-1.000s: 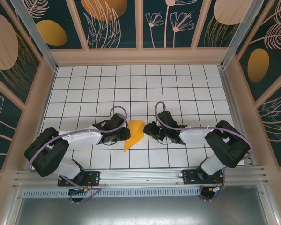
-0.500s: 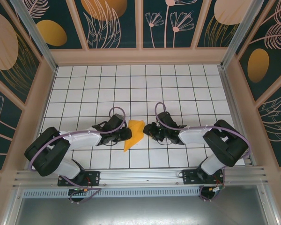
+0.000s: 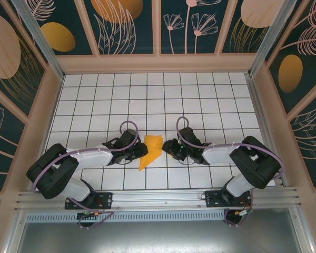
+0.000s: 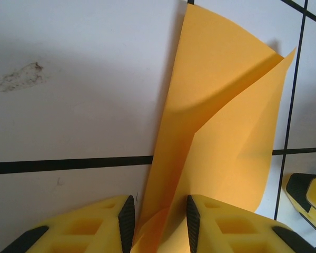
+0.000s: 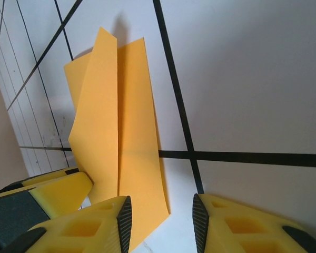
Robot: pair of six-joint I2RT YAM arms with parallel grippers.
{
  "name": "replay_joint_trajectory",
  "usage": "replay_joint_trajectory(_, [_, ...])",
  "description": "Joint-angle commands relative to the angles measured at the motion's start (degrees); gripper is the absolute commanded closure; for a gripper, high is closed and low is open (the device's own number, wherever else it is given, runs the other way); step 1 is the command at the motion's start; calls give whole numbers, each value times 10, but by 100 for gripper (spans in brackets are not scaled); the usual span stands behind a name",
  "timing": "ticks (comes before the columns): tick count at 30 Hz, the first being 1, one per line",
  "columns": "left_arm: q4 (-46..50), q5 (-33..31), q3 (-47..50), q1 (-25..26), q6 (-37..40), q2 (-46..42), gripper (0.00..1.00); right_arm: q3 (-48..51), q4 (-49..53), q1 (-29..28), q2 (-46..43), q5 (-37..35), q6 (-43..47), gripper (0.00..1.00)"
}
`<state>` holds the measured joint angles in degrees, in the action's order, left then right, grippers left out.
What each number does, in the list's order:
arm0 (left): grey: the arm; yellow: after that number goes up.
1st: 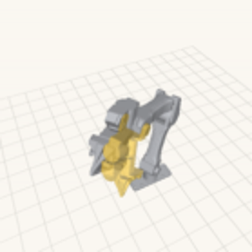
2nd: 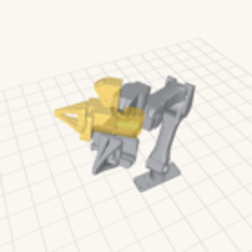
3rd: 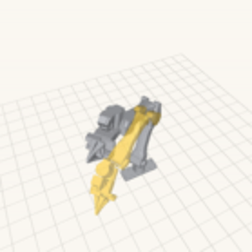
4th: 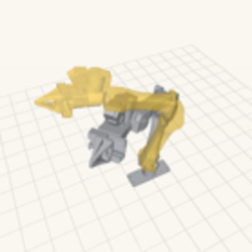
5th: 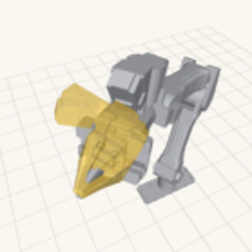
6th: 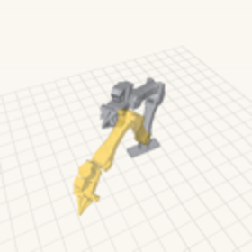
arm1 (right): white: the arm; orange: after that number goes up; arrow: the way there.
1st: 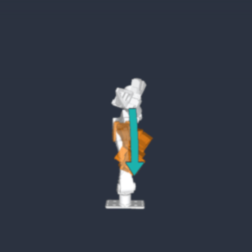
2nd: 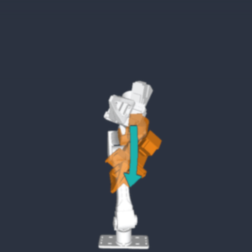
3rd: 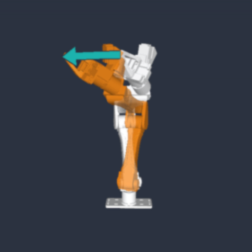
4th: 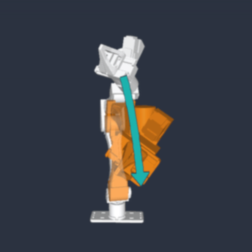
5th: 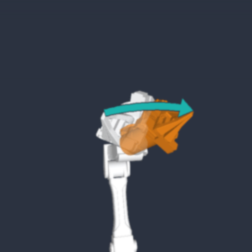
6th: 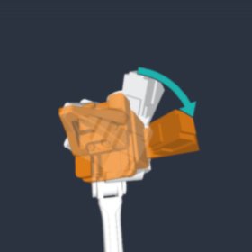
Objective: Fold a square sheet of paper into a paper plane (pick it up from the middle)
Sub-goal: Fourth fold the wing at the center of the table.
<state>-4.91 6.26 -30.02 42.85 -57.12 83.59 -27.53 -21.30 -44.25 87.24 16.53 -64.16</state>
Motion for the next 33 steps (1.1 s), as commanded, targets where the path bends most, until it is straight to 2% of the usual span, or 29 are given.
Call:
replay_joint_trajectory(1, [-41, 49, 12, 7, -14, 17, 65, 3, -42, 0, -3, 12, -16, 62])
replay_joint_trajectory(9, [-58, 61, 15, 7, -21, 20, 66, -14, -44, -2, 14, 27, -11, 62])
replay_joint_trajectory(13, [-69, 66, 17, 7, -34, 17, 67, -20, -26, -3, 29, 11, -21, 61])
replay_joint_trajectory(22, [-157, 75, 61, 7, -117, -3, 69, -38, 12, -5, 14, -8, 1, 61])
replay_joint_trajectory(33, [-136, 58, 65, 7, -131, -35, 71, -36, 11, -6, 7, -10, -1, 61])
